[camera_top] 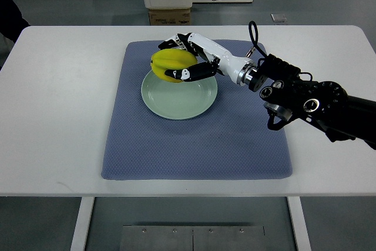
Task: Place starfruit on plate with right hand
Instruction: 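Carry the starfruit over the green plate and lower it, then open the right hand to release the starfruit onto the plate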
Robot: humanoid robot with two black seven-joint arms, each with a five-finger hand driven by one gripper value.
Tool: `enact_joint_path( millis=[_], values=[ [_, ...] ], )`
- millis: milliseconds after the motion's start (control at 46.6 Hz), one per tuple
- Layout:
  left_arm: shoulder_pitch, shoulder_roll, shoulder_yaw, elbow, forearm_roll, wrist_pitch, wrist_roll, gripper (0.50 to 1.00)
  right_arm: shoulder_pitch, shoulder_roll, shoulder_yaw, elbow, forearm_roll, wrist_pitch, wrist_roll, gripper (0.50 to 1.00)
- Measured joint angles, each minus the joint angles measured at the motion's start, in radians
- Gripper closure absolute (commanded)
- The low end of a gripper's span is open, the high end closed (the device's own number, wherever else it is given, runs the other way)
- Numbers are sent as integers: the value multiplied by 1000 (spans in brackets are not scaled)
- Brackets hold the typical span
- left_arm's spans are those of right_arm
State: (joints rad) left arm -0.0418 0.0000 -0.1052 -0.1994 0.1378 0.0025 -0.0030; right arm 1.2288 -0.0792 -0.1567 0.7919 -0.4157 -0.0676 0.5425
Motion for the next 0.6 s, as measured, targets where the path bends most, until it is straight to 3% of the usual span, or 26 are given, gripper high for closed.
enact_joint_path(
  millis=[258,601],
  values=[
    [0,0,0,0,0,0,0,500,-32,78,-11,-143,-1,7,-9,1000],
    [0,0,1,0,0,0,0,500,-45,79,-85,-178,-2,8,-8,1000]
  ],
)
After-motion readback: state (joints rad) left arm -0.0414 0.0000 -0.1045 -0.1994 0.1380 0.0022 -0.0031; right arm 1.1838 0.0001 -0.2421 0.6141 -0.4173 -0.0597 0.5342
